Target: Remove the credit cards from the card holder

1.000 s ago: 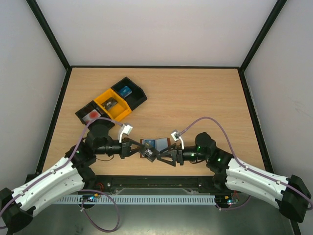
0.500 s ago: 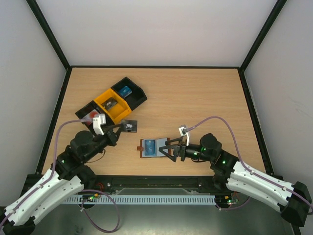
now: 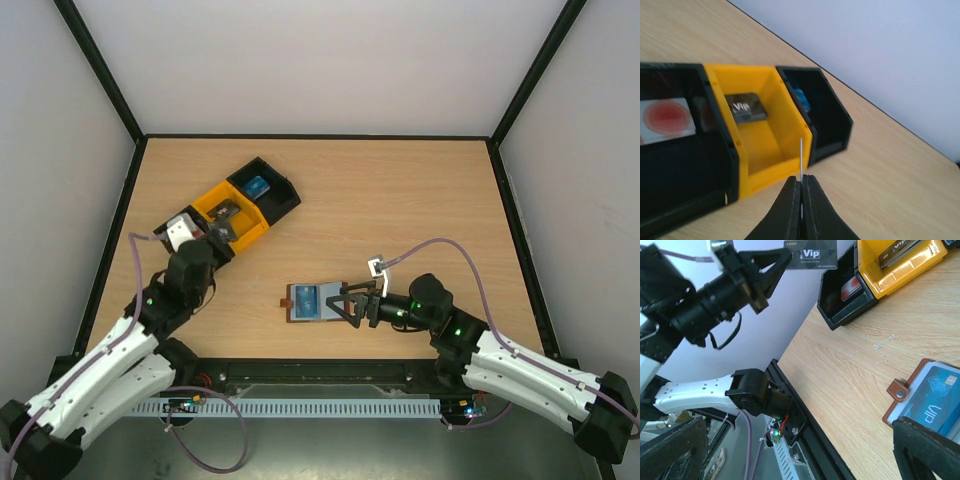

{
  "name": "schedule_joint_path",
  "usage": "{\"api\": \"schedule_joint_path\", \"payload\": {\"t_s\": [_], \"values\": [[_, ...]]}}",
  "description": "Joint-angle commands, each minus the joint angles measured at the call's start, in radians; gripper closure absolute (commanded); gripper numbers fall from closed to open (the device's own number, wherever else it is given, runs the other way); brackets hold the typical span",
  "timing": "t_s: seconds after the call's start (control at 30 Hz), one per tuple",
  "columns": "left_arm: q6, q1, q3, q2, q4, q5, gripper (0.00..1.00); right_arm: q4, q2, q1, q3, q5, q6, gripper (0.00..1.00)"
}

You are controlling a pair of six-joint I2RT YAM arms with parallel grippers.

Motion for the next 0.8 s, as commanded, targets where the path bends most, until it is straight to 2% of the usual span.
{"api": "schedule_joint_path", "payload": {"t_s": [0.0, 0.1, 0.27, 0.4, 0.77], "values": [[-0.005, 0.123, 0.09, 0.135, 0.11, 0.041, 0.97, 0.013, -0.02, 0.005, -0.008, 0.015, 0.003, 0.02], [-0.023, 0.218, 0.096, 0.224, 0.193, 0.146, 0.97, 0.011, -0.023, 0.004, -0.009, 0.025, 0.005, 0.02], [-0.13, 0.319, 0.135, 0.384, 0.227, 0.172, 0.97, 0.005, -0.026, 0.004, -0.01, 0.026, 0.004, 0.02], [-0.146, 0.382, 0.155, 0.493, 0.29, 0.198, 0.97, 0.003, -0.025, 0.004, -0.007, 0.029, -0.001, 0.02], [-0.173, 0.45, 0.212, 0.755, 0.429, 0.174, 0.97, -0.003, -0.023, 0.005, -0.001, 0.024, -0.002, 0.02]]}}
